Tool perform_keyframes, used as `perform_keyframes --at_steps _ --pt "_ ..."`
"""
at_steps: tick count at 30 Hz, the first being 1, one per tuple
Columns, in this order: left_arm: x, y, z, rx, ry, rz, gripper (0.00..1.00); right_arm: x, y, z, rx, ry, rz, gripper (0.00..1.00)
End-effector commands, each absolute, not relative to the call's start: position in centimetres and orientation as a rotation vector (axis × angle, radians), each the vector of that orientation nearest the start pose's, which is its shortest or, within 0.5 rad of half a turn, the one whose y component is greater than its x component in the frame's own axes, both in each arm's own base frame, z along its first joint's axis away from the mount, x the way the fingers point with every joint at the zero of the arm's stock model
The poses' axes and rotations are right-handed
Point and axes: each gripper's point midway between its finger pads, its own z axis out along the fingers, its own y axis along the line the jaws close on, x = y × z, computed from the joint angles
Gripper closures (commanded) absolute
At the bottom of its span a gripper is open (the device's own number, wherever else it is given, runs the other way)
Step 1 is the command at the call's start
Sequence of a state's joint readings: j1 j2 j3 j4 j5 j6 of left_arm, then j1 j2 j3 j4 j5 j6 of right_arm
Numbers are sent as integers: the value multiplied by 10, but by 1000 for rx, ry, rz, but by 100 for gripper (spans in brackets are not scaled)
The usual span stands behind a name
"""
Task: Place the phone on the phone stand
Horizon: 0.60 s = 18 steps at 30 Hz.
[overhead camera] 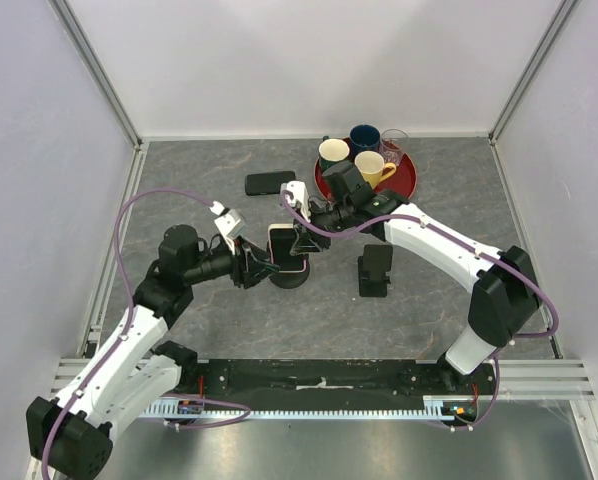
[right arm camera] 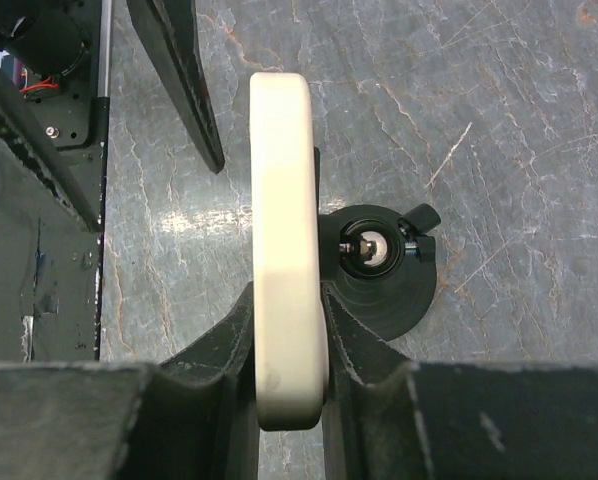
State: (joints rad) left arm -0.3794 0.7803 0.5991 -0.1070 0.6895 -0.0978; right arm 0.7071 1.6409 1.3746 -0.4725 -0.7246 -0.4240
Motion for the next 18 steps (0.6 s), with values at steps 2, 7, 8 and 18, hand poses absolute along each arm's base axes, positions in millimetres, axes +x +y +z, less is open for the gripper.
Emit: perform_keyframes --at_steps 2,7,8,18 --pt "212 -214 215 829 1669 -937 45 242 357 215 -1556 1584 1049 98" --pt "235 -204 208 768 1751 -815 50 243 358 213 -1556 1595 1055 96" --pt "235 -205 208 769 1747 -816 48 245 358 212 -1551 1600 1051 96" --pt "247 -207 213 685 1807 -831 48 246 356 213 -1547 1602 1028 96"
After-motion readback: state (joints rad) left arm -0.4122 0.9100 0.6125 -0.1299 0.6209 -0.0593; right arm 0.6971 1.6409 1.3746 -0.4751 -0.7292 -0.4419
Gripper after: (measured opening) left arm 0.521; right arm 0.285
